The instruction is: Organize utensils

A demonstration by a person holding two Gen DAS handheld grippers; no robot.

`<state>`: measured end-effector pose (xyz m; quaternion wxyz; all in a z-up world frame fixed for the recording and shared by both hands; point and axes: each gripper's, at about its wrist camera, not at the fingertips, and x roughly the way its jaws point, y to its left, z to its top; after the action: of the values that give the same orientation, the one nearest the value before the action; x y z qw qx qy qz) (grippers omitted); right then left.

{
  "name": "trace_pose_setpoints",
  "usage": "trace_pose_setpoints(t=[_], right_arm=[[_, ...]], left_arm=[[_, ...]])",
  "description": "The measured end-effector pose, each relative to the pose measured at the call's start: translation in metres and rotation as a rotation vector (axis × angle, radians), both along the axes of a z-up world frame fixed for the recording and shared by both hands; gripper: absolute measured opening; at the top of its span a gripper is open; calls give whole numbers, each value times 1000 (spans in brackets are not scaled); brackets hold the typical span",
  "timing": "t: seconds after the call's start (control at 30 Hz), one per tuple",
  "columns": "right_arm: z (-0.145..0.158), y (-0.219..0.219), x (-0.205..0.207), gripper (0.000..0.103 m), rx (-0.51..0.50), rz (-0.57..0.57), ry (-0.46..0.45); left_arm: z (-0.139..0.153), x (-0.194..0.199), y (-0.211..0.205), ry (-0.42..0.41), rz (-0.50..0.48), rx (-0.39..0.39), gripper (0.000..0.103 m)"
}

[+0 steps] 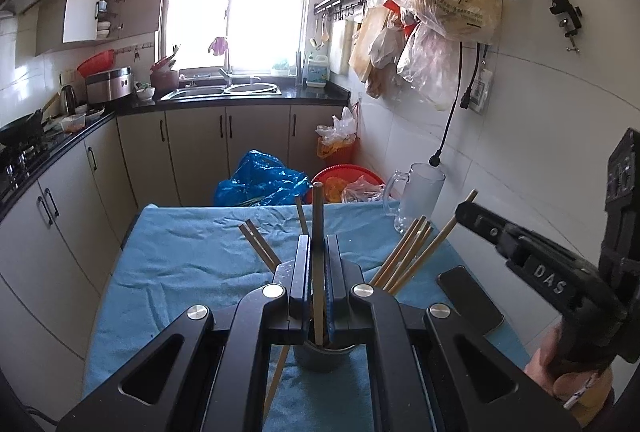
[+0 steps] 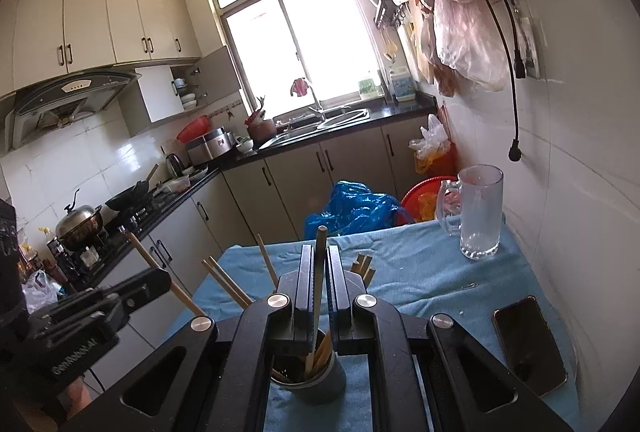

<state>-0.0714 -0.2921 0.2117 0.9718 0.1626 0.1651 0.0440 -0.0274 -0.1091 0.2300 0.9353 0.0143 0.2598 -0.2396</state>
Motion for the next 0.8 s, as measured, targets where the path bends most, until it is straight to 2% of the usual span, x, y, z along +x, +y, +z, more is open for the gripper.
trace_pose_setpoints(t=[0.27, 0.73, 0.8], right_arm=[[0, 6, -2, 6, -20, 11, -5], [-27, 10, 18, 6, -24, 36, 76], [-30, 10, 20, 6, -23, 37, 85]], left_arm=[[-14, 5, -3, 28, 13, 28, 5], [-42, 13, -9, 79, 10, 79, 5], [-44, 11, -10, 59, 18, 92, 5]])
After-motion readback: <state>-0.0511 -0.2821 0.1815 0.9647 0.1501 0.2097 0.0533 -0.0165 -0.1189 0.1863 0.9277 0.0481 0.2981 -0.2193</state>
